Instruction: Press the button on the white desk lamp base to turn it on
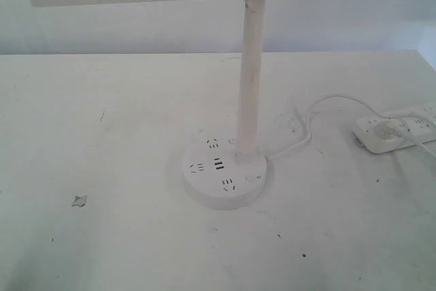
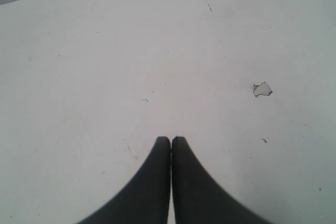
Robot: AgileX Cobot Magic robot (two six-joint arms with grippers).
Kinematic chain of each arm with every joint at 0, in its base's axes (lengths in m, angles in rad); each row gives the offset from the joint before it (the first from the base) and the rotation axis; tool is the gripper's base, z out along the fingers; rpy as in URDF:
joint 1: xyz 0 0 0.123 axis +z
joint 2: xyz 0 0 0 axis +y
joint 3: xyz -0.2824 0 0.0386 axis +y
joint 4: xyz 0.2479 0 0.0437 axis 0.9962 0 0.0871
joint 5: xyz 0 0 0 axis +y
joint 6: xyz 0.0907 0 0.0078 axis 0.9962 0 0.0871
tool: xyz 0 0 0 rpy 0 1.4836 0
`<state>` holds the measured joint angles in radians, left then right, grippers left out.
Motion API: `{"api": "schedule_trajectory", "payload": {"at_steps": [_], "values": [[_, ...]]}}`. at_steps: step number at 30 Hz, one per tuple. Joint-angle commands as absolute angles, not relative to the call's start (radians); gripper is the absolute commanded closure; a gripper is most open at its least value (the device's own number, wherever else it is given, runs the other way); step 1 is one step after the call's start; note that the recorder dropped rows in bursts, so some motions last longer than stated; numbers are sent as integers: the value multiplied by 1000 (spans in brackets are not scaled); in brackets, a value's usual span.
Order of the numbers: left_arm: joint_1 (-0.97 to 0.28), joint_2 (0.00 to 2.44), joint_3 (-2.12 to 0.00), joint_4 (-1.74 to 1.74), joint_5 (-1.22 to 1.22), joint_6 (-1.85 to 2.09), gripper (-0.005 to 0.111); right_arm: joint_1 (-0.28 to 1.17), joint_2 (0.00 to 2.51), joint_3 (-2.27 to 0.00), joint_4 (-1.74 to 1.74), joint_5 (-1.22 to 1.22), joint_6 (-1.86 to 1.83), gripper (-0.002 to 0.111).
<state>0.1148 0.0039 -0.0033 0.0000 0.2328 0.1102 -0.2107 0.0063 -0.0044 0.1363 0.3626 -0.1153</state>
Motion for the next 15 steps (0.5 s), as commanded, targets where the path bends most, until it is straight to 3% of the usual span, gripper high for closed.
{"api": "schedule_trajectory", "payload": {"at_steps": [1, 11, 15], "values": [[117, 0, 0, -6, 232, 109, 107, -210, 0, 0, 131, 305, -137, 108], [117, 0, 0, -6, 232, 109, 107, -210, 0, 0, 79, -51, -127, 108], [117, 0, 0, -6, 232, 109, 107, -210, 0, 0, 150, -188, 78, 108]]}}
